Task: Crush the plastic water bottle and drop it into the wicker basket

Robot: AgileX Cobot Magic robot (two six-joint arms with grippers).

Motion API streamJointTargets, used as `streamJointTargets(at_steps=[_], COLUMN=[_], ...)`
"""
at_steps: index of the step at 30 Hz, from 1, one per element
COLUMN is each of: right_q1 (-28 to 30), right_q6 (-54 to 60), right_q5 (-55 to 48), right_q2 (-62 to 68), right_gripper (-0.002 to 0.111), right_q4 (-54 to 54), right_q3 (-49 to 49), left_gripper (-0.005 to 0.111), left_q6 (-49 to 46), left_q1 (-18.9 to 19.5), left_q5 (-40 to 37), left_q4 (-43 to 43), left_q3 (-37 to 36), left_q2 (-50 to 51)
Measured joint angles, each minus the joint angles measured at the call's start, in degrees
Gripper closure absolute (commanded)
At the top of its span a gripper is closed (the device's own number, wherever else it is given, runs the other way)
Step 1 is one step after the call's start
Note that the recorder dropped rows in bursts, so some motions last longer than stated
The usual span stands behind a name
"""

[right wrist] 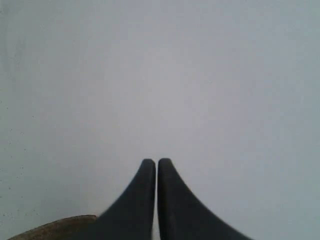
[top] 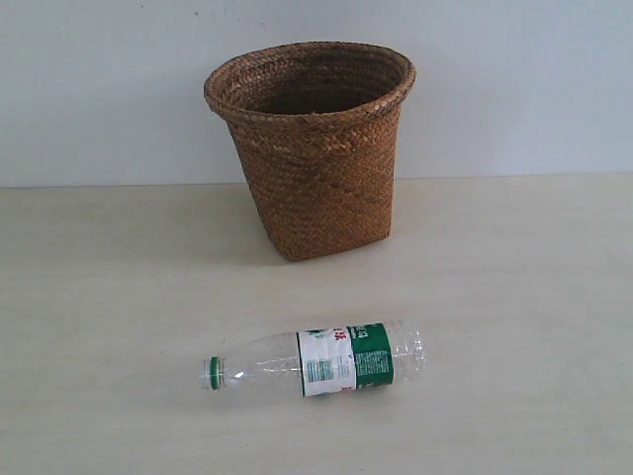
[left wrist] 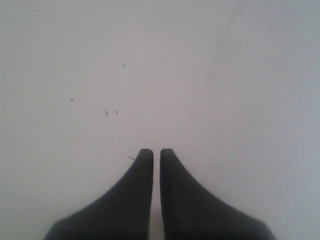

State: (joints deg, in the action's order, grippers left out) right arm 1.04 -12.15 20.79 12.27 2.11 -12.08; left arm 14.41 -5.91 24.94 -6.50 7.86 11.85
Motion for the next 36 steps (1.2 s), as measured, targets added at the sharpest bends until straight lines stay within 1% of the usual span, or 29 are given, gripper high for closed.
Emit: streamJointTargets(at_steps=[5, 8, 11, 16, 20, 25, 30, 33, 34, 35, 36], right_q1=[0.0, 0.0, 0.0, 0.0, 0.0, -0.32, -3.58, -5.65, -6.87, -7.37, -8.69], right_q6=[0.0, 0.0, 0.0, 0.0, 0.0, 1.39, 8.94, 14.72, 18.86, 21.49, 27.84], right_q5=[-0.08, -1.31, -3.63, -8.46, -13.09, -21.2, -31.21, -40.09, -45.22, -46.84, -50.47], right_q2=[9.46, 15.65, 20.76, 27.96, 32.82, 38.19, 44.16, 48.64, 51.82, 53.01, 55.72], right_gripper=[0.108, 0.108, 0.108, 0.108, 0.108, 0.108, 0.108, 0.108, 0.108, 0.108, 0.108], right_q4=[-0.6, -1.72, -4.03, -6.83, -10.2, -12.59, -12.97, -12.76, -11.19, -10.04, -6.0], right_q3=[-8.72, -13.88, -18.46, -24.33, -28.41, -34.17, -40.17, -44.91, -47.81, -48.82, -51.1], left_gripper=[0.102, 0.102, 0.102, 0.102, 0.102, 0.102, 0.102, 0.102, 0.102, 0.102, 0.102], left_q6=[0.37, 0.69, 0.81, 0.81, -0.58, -9.55, -21.01, -27.11, -31.15, -32.81, -36.6], left_q1=[0.0, 0.0, 0.0, 0.0, 0.0, 0.0, -0.84, -3.23, -5.35, -6.4, -8.34], left_q5=[-0.76, -3.43, -7.57, -18.91, -29.18, -41.02, -48.99, -54.25, -58.03, -59.42, -62.47], left_q4=[0.71, 3.1, 7.45, 15.22, 18.6, 18.67, 13.08, 11.33, 10.94, 10.95, 10.21], left_q3=[9.38, 15.48, 21.46, 31.42, 36.94, 42.62, 45.65, 47.96, 49.59, 50.36, 51.77], left_q2=[13.3, 21.06, 28.5, 38.75, 45.01, 50.77, 55.98, 59.75, 62.04, 62.87, 64.65])
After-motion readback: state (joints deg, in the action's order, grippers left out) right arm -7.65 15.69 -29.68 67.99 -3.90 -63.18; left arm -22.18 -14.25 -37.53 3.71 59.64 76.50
